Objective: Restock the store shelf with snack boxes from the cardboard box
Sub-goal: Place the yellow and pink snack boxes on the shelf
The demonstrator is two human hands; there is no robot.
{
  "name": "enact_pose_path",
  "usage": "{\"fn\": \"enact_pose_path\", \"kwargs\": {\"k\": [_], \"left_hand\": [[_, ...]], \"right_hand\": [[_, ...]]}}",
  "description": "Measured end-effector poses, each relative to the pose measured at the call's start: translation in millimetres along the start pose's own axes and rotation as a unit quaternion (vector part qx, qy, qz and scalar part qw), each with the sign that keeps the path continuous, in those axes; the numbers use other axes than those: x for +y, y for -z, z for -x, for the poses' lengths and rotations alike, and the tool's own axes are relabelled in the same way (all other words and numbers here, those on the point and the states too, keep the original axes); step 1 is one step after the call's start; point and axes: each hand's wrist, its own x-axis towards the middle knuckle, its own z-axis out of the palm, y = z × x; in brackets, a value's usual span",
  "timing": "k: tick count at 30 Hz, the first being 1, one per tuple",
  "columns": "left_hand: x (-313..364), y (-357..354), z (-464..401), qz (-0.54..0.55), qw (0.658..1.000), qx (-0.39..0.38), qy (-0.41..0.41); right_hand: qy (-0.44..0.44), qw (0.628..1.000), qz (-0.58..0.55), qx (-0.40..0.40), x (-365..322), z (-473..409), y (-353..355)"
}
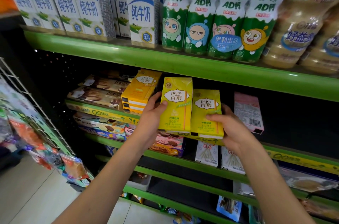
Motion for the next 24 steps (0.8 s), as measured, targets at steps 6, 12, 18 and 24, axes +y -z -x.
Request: {"fn": "enact_pose_path", "kwargs": {"k": [6,12,18,24], "left_hand": [[14,-34,-17,-0.062,0.998,0.007,0.017],[25,-51,-23,-0.177,0.983,-0.036,-0.013],[75,15,-28,-0.411,0.885,0.068,-0.209],[81,73,-58,-0.547,0.828,0.052,-0.112]], "right_hand": [[0.02,0.999,-0.042,0.014,-16,-12,-24],[0.075,0.996,-0.019,0.052,-18,-24,-58],[0.033,0.997,-0.038,0.056,-16,-54,-85],[0.05,0.962,0.245,0.108,5,-68,-114]]}}
